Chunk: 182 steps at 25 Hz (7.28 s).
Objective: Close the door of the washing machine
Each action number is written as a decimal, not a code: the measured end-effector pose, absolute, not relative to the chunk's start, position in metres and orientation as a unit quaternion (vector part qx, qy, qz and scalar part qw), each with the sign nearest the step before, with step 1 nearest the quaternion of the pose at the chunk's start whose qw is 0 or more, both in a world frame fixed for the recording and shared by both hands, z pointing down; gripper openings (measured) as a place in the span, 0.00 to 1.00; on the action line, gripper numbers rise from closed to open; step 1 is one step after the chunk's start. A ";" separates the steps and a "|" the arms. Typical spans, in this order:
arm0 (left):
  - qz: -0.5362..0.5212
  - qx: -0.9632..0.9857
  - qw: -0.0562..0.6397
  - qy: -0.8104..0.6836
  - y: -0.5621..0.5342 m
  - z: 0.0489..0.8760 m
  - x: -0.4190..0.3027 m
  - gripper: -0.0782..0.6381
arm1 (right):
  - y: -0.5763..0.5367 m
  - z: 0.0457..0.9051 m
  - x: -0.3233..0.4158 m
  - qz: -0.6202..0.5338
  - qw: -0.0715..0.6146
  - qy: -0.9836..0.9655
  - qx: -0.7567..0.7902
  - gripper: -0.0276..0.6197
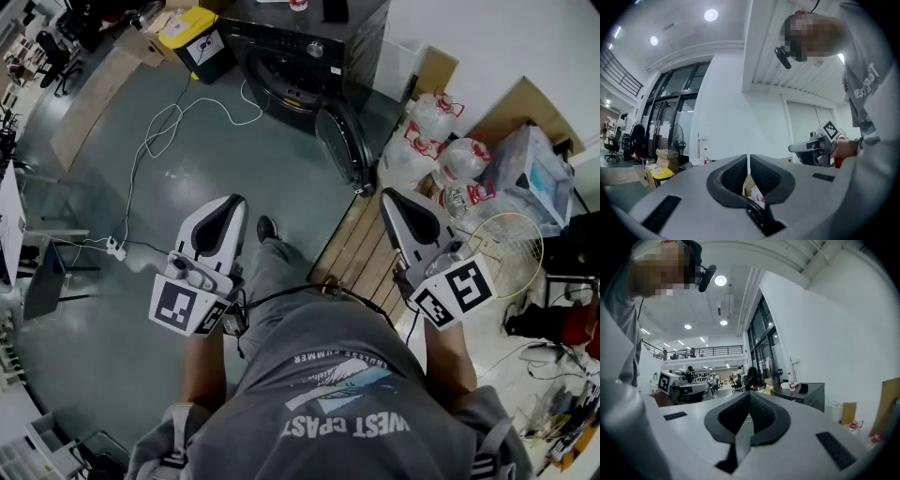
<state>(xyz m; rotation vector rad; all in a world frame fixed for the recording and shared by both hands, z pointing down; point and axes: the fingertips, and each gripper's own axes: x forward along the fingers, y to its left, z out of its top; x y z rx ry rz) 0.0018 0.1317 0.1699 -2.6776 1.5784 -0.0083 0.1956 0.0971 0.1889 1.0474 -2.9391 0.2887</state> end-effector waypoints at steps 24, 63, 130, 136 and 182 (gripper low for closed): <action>-0.011 -0.857 -0.002 0.515 0.103 0.184 -0.005 0.16 | 0.064 0.200 0.188 0.107 0.006 -0.941 0.322 0.09; -0.032 -0.870 -0.146 0.471 -0.040 0.333 -0.027 0.16 | -0.147 0.430 0.181 0.143 0.252 -0.890 0.352 0.13; -0.021 -0.809 -0.222 0.544 -0.101 0.464 -0.154 0.16 | -0.172 0.607 -0.022 0.097 0.425 -0.892 0.117 0.16; -0.018 -0.793 -0.225 0.565 -0.097 0.469 -0.186 0.16 | -0.195 0.600 -0.059 0.069 0.424 -0.896 0.115 0.16; -0.037 -0.755 -0.250 0.605 -0.125 0.510 -0.285 0.16 | -0.444 0.626 -0.120 -0.036 0.458 -0.856 0.236 0.17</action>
